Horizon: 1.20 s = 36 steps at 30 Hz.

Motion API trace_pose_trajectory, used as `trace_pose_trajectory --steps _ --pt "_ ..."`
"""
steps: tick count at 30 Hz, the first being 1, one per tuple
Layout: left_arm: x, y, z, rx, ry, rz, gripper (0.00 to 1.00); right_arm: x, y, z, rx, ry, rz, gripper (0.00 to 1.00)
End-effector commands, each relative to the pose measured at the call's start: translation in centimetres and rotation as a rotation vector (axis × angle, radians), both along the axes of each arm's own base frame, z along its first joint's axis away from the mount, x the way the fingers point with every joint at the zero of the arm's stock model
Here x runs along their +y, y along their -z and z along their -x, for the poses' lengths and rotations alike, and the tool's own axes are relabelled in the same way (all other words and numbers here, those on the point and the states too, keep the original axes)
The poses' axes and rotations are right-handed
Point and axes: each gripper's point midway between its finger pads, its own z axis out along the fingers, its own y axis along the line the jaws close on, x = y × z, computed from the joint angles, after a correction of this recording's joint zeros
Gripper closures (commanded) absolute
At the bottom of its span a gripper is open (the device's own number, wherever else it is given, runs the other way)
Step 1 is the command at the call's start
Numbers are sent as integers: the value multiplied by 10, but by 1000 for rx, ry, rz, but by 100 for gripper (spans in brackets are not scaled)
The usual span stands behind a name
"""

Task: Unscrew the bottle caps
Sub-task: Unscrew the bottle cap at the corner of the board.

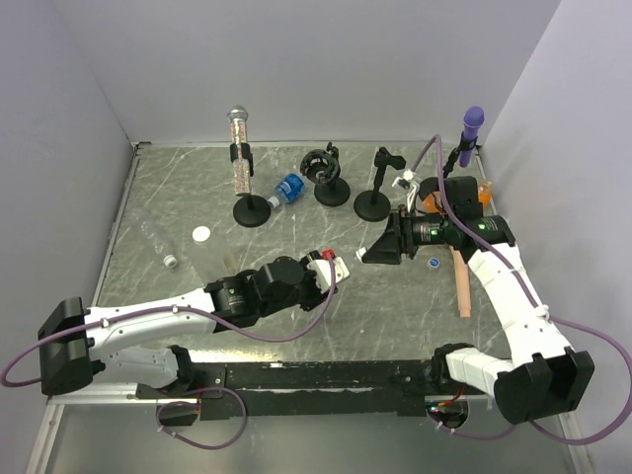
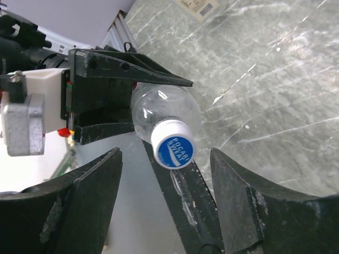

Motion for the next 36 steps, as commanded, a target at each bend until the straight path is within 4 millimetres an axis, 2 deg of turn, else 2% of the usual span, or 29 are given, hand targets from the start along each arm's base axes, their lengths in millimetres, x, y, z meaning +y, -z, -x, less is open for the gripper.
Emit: trace_pose_trajectory --steps 1,5,9,13,16,18,21,22,25,29,33,35,36 --pt "-12 -37 -8 -60 -16 95 83 4 -5 -4 53 0 -33 31" --pt "-12 -36 -8 -58 -18 93 83 6 -9 -4 60 -23 -55 47" --pt "-14 -34 -7 -57 -7 93 82 8 -13 -3 49 -44 -72 54" --pt "-15 -28 -3 -49 18 74 82 9 -13 -2 44 -74 -88 81" --pt "-16 -26 9 -41 103 81 81 10 -18 9 -47 -180 -83 86" --pt "-15 -28 16 -15 161 103 81 9 -16 17 -214 -312 -66 91" --pt "-10 -34 27 68 268 160 78 8 -7 33 -342 -451 -9 92" --pt "-11 -37 37 115 323 190 78 7 -4 35 -425 -498 18 92" --pt "-4 -44 50 257 448 259 77 5 5 40 -694 -613 76 92" --pt "-3 -39 58 337 512 254 77 9 8 33 -924 -637 115 89" --pt "-2 -33 46 309 457 223 78 13 3 44 -820 -666 51 85" --pt "1 -36 36 261 408 225 78 13 3 45 -733 -647 46 78" --pt "4 -37 30 236 371 224 78 12 3 43 -687 -616 64 68"
